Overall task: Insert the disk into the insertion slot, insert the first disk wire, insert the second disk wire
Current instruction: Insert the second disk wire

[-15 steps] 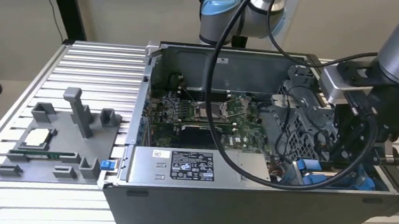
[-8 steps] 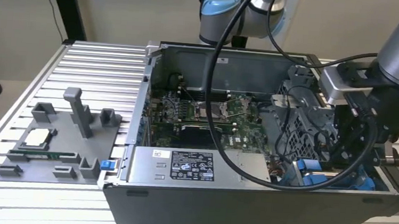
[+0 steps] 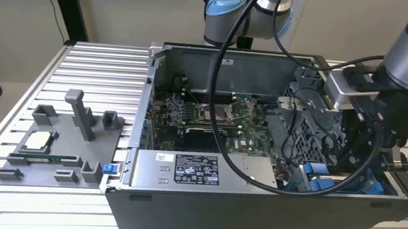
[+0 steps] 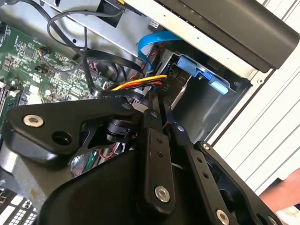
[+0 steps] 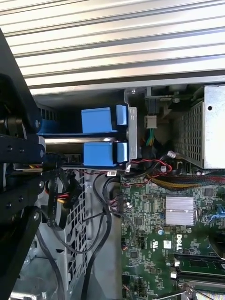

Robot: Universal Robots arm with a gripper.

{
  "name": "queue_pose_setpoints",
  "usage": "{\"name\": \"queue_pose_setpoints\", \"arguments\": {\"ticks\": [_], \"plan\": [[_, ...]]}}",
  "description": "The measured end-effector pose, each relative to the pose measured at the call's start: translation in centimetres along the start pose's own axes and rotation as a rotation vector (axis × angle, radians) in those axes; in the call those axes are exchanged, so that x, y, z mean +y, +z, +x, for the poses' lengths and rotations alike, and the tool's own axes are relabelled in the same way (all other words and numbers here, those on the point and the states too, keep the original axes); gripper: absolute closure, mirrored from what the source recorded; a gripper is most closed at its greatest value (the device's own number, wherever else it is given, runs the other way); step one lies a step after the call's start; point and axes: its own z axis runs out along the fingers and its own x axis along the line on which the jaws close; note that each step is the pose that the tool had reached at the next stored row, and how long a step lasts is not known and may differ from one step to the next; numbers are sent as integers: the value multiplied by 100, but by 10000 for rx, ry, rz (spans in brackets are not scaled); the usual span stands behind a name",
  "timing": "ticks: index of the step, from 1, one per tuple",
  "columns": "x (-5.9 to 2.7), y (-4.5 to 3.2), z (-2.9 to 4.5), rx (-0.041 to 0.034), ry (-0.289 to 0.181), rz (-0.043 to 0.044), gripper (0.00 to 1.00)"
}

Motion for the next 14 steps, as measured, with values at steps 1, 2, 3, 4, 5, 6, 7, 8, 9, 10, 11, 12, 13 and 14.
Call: {"name": "queue_pose_setpoints", "arguments": {"ticks": [1,2,3,4,5,6,7,8,9,10,11,12,13,14], "plan": [[2,2,0,3,-1,8,100],[3,4,0,7,-2,16,100],[5,6,1,10,-3,22,100],[7,9,1,15,-4,31,100],[10,13,2,19,-5,40,100],[14,19,2,24,-5,48,100],[17,29,3,29,-7,52,100],[19,37,4,34,-8,54,100],[22,44,5,41,-9,57,100],[24,54,5,45,-8,59,100],[27,63,6,47,-8,62,100],[29,71,7,45,-8,64,100],[29,76,7,43,-9,67,100],[29,77,7,41,-9,67,100]]}}
